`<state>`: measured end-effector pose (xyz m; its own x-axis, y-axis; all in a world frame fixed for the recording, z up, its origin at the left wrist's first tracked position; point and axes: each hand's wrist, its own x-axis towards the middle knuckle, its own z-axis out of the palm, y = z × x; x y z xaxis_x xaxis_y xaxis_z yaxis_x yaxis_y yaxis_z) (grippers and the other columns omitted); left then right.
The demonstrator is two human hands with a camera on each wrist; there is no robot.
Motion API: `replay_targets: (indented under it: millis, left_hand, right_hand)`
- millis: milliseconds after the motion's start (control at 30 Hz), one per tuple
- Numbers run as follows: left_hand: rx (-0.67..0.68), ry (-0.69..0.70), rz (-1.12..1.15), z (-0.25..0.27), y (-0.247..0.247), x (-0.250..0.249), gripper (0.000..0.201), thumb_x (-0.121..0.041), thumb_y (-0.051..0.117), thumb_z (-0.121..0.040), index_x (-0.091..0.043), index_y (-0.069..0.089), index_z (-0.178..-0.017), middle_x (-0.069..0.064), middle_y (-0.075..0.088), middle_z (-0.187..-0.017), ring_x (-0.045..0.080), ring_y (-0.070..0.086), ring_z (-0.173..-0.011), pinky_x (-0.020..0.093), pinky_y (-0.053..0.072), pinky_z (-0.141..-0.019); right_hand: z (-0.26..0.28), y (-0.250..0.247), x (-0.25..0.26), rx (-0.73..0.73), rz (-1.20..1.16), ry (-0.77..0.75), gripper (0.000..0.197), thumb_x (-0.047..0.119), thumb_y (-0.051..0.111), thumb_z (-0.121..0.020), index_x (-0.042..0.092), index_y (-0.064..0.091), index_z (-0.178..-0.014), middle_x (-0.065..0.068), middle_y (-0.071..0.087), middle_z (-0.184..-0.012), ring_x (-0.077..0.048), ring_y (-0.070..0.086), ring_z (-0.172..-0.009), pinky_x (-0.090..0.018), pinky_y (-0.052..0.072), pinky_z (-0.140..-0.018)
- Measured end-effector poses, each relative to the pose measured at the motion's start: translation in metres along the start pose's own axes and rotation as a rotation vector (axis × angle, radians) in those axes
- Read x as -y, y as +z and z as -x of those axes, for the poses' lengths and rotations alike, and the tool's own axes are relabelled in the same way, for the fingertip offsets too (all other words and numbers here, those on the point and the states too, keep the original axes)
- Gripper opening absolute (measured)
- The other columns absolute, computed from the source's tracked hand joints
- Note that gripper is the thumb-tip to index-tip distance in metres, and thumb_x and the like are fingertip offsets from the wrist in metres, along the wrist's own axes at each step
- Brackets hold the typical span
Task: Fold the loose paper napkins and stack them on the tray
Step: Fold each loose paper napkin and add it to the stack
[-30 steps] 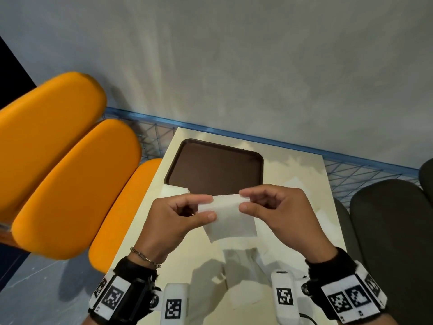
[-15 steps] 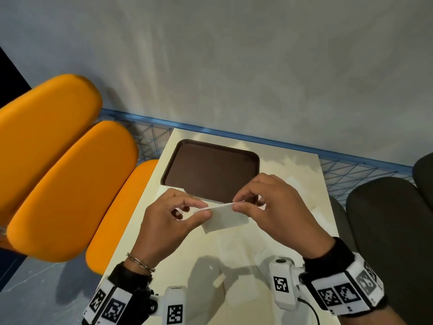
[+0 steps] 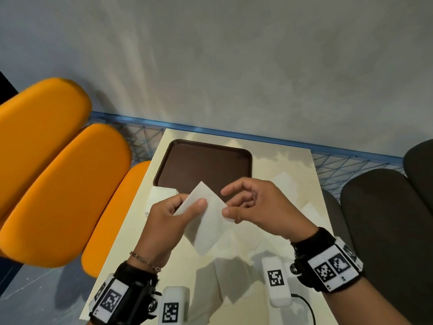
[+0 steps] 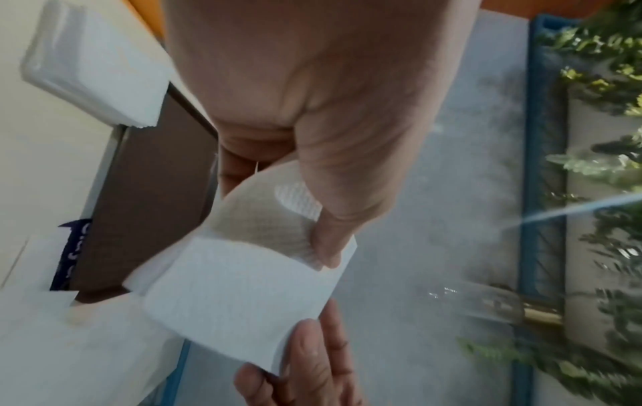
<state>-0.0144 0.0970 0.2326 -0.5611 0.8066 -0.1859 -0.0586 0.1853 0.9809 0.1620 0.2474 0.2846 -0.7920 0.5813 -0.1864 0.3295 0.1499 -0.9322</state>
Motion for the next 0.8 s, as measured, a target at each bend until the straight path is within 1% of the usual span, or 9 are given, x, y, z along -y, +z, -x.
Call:
replay_targets:
  millis: [100,233,367,467,533,633,700,733,800]
  left_hand:
    - [-0.030,-0.034,0.068,0.001,0.002,0.002,0.028,-0.048,0.072,-0.086,-0.026,0.074,-0.104,-0.012,0.074,-0.094,0.014,0.064,-0.090,0.030,0.054,-0.073]
    - [-0.011,-0.060,0.110,0.002,0.009,0.005,0.024,-0.046,0.067,-0.091,-0.029,0.070,-0.108,-0.017,0.074,-0.092,0.002,0.068,-0.082,0.027,0.056,-0.071]
    - [0.000,-0.080,0.073,0.005,0.012,0.005,0.023,-0.046,0.066,-0.095,-0.028,0.075,-0.106,-0.014,0.074,-0.094,0.017,0.064,-0.093,0.028,0.054,-0.072]
    - [-0.040,-0.102,0.102,0.005,0.006,0.008,0.028,-0.045,0.066,-0.096,-0.022,0.082,-0.102,-0.005,0.078,-0.102,0.028,0.066,-0.100,0.041,0.054,-0.082]
    - [-0.058,-0.110,0.104,0.008,-0.001,0.014,0.028,-0.042,0.067,-0.097,-0.020,0.083,-0.100,0.001,0.079,-0.107,0.034,0.067,-0.105,0.050,0.056,-0.089]
    - [-0.103,-0.128,0.124,0.012,-0.007,0.024,0.027,-0.040,0.065,-0.098,-0.019,0.083,-0.099,0.004,0.079,-0.106,0.027,0.069,-0.098,0.044,0.056,-0.085]
    - [-0.138,-0.142,0.165,0.015,-0.006,0.033,0.026,-0.039,0.064,-0.100,-0.020,0.082,-0.102,0.005,0.079,-0.106,0.025,0.071,-0.097,0.043,0.058,-0.085]
    - [-0.158,-0.147,0.180,0.015,-0.007,0.039,0.026,-0.038,0.064,-0.101,-0.020,0.081,-0.103,0.004,0.079,-0.107,0.025,0.072,-0.098,0.044,0.059,-0.086]
    - [-0.214,-0.168,0.184,0.013,-0.011,0.054,0.025,-0.038,0.066,-0.101,-0.018,0.081,-0.105,0.002,0.079,-0.106,0.023,0.073,-0.098,0.041,0.061,-0.084]
  right_hand:
    - [0.004,0.002,-0.009,-0.076,-0.078,0.012,0.027,0.011,0.089,-0.085,0.012,0.073,-0.107,-0.007,0.081,-0.089,-0.027,0.078,-0.078,-0.043,0.066,-0.081]
    - [0.008,0.002,-0.018,-0.125,-0.112,-0.004,0.017,0.011,0.086,-0.087,0.011,0.079,-0.102,-0.006,0.080,-0.086,-0.029,0.078,-0.080,-0.036,0.066,-0.076]
    - [0.007,-0.001,-0.026,-0.116,-0.103,0.013,0.012,0.015,0.088,-0.086,0.017,0.082,-0.097,-0.004,0.081,-0.085,-0.024,0.077,-0.076,-0.035,0.065,-0.076]
    - [0.005,-0.003,-0.031,-0.090,-0.127,0.007,0.013,0.014,0.089,-0.085,0.015,0.082,-0.096,-0.006,0.080,-0.083,-0.019,0.074,-0.071,-0.030,0.062,-0.073]
    - [0.002,-0.001,-0.035,-0.069,-0.164,0.018,0.017,0.013,0.089,-0.084,0.014,0.081,-0.100,-0.007,0.080,-0.084,-0.020,0.074,-0.073,-0.031,0.063,-0.074]
    - [-0.011,0.009,-0.049,0.025,-0.249,0.122,0.042,0.022,0.092,-0.080,0.021,0.075,-0.119,-0.002,0.079,-0.104,-0.019,0.077,-0.090,-0.034,0.063,-0.086]
    - [-0.022,0.022,-0.063,0.180,-0.300,0.189,0.058,0.033,0.094,-0.078,0.025,0.069,-0.130,0.000,0.075,-0.122,-0.020,0.076,-0.107,-0.041,0.062,-0.095]
    - [-0.028,0.032,-0.070,0.255,-0.325,0.212,0.059,0.034,0.093,-0.080,0.023,0.068,-0.132,-0.001,0.075,-0.125,-0.022,0.075,-0.112,-0.045,0.061,-0.098]
    - [-0.040,0.055,-0.080,0.324,-0.363,0.238,0.044,0.026,0.085,-0.090,0.015,0.071,-0.130,-0.005,0.078,-0.122,-0.026,0.075,-0.113,-0.046,0.061,-0.098]
